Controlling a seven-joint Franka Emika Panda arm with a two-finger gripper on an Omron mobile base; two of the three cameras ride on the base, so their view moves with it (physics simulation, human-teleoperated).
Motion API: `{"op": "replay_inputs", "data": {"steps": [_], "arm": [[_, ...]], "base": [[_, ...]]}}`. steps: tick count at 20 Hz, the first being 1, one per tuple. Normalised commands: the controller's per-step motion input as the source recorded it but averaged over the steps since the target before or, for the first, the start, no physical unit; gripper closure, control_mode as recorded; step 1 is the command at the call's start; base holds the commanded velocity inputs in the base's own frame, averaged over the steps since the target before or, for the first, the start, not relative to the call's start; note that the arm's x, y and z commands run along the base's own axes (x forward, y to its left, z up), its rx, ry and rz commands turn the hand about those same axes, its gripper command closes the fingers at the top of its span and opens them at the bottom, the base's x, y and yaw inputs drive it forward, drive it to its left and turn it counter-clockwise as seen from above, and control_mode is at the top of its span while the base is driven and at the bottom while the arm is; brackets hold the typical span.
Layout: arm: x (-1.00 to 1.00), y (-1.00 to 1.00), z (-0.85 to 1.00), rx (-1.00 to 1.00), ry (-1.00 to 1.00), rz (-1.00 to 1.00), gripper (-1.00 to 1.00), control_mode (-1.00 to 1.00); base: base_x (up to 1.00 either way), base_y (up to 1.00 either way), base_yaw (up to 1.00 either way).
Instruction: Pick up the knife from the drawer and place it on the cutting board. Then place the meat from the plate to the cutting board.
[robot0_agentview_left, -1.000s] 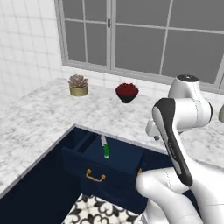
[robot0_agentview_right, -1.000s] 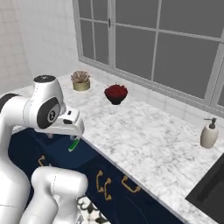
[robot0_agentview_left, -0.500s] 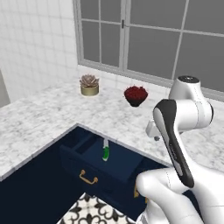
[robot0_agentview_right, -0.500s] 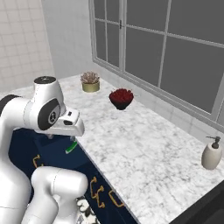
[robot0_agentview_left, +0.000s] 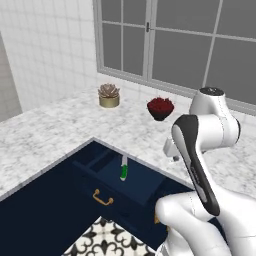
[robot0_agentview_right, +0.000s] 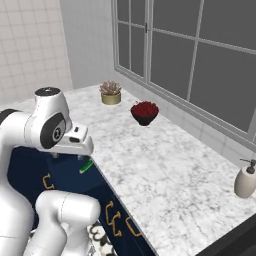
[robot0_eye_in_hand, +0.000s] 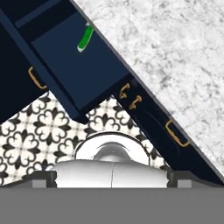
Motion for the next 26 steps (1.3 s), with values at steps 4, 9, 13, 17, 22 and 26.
{"op": "replay_inputs", "data": {"steps": [4,9,13,17,22,26], "arm": [[0.29,1.0,-0.48,0.0,-0.05,-0.28,-1.0,-1.0],[0.37,0.99,-0.6,0.05,-0.08,-0.39,-1.0,-1.0],[0.63,0.49,-0.61,0.19,0.12,-0.29,-1.0,-1.0],[0.76,0.19,-0.48,0.15,0.16,-0.16,-1.0,-1.0],[0.6,0.18,-0.26,0.01,0.04,-0.1,-1.0,-1.0],[0.54,0.14,-0.25,0.0,0.01,-0.04,-1.0,-1.0]], "base": [[0.0,0.0,0.0],[0.0,0.0,0.0],[0.0,0.0,0.0],[0.0,0.0,0.0],[0.0,0.0,0.0],[0.0,0.0,0.0]]}}
